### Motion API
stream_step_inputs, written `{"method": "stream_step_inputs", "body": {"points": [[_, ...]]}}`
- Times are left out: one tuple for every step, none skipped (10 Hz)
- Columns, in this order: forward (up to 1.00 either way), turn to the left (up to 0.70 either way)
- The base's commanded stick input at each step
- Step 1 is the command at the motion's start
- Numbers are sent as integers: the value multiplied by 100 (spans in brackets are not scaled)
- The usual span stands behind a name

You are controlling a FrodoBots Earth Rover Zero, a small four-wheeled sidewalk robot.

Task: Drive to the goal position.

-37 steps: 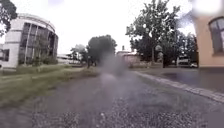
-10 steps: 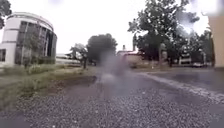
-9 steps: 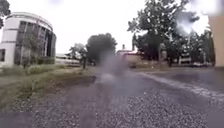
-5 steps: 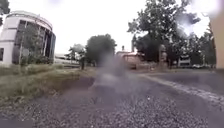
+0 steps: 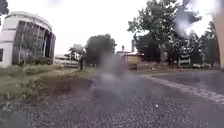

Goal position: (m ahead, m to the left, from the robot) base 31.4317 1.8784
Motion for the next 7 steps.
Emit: {"method": "stream_step_inputs", "body": {"points": [[70,-7],[70,0],[70,0],[70,0],[70,0],[70,0],[70,0]]}}
